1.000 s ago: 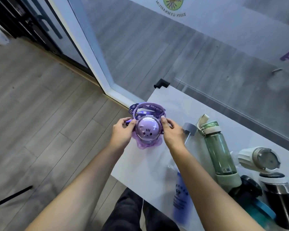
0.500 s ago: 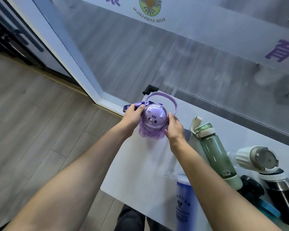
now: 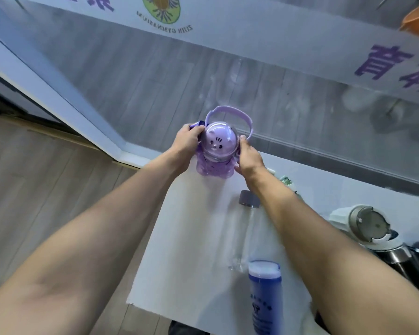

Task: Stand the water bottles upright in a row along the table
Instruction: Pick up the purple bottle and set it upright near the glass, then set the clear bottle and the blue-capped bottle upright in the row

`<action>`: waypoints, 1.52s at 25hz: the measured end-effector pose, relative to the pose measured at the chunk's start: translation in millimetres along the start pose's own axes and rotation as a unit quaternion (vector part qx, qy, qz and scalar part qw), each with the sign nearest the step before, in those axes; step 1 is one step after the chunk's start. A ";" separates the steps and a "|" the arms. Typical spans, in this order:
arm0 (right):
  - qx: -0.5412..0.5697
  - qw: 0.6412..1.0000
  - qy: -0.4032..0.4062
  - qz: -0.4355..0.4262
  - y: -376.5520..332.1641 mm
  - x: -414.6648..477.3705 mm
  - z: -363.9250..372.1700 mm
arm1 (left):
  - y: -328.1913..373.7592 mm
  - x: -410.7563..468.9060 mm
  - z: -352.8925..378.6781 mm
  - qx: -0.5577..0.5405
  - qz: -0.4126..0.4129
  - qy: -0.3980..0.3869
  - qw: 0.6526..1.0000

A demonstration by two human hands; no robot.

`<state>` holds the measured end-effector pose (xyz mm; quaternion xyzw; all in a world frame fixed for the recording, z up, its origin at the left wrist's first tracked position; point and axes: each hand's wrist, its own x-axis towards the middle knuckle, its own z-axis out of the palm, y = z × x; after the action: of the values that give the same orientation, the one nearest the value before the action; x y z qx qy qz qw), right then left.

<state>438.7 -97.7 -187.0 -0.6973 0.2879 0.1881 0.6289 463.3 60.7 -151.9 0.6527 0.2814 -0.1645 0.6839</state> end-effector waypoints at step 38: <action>-0.178 0.979 0.010 0.097 113.6 -123.9 -71.1 | -176.1 -130.9 42.4 0.278 -0.010 -0.121 0.953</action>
<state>264.5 -152.2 -187.1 -0.7686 0.3225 0.2891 0.4708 263.1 -16.2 -214.8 0.7894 0.1461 -0.3210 0.5024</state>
